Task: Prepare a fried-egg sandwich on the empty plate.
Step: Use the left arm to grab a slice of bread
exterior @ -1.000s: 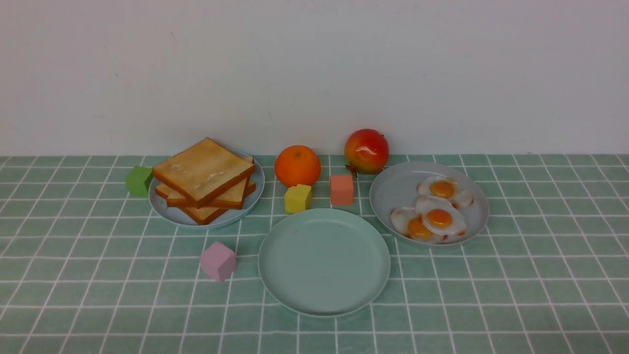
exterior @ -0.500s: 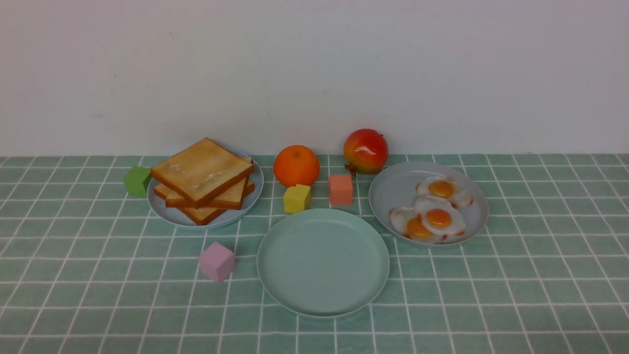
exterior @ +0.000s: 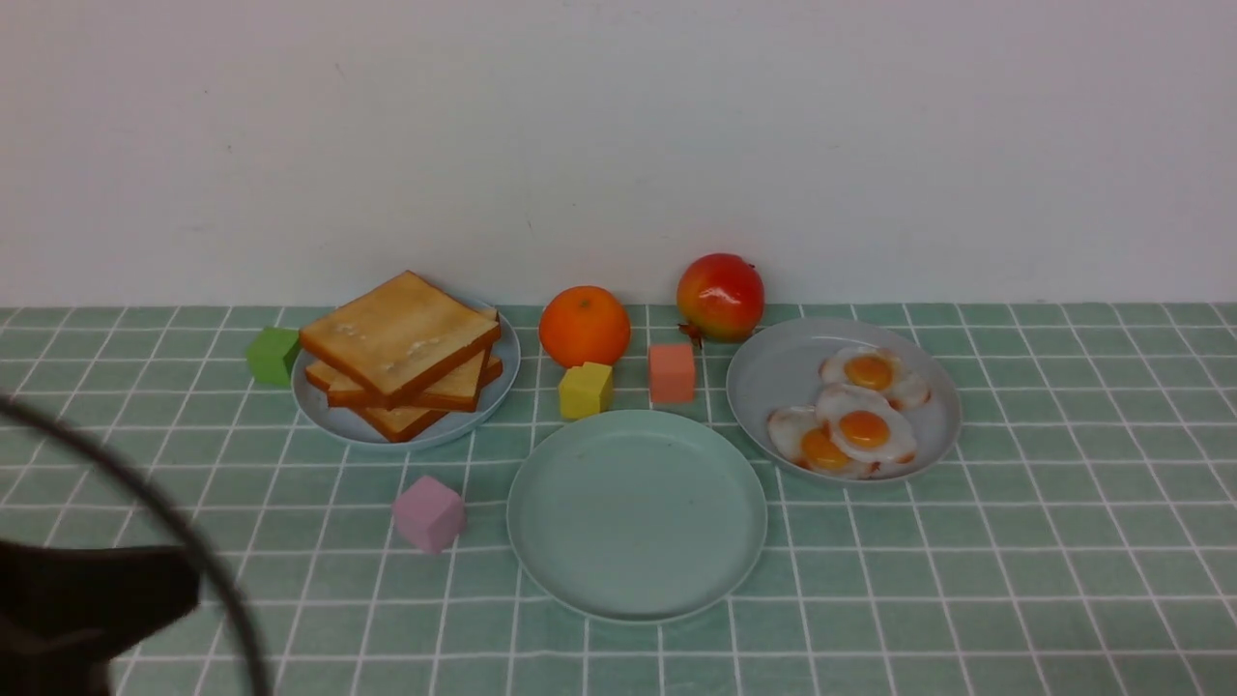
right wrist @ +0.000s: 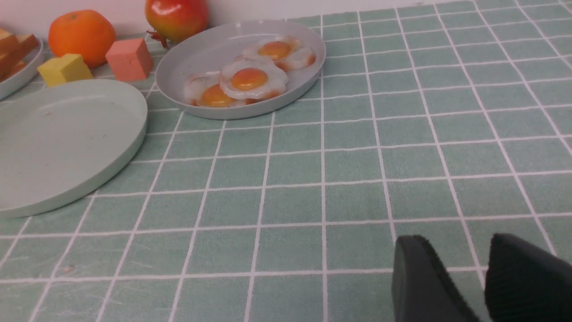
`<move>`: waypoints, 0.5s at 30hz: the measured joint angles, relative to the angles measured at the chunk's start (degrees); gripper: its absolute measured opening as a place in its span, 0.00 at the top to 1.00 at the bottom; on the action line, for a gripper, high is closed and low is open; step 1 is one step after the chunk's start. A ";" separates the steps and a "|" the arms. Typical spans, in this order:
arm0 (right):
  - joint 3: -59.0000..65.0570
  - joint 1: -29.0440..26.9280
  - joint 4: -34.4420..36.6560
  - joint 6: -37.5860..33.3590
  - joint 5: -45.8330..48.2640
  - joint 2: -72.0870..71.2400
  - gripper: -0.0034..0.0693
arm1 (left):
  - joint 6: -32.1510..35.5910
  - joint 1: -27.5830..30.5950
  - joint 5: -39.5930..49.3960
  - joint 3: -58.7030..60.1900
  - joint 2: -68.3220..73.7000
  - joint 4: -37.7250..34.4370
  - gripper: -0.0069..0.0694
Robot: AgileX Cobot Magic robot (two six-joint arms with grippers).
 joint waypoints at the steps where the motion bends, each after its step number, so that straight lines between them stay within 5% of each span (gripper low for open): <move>1: 0.00 0.00 0.82 0.41 -0.25 0.00 0.62 | 0.00 -0.31 0.00 0.00 0.60 0.00 0.93; 10: 0.41 0.00 27.24 7.81 -12.53 0.00 0.62 | -1.10 -4.49 0.27 -9.74 21.70 9.25 0.93; 15: -13.04 0.00 28.52 2.03 2.26 4.89 0.72 | -1.17 -5.15 -1.44 -15.63 29.72 11.94 0.93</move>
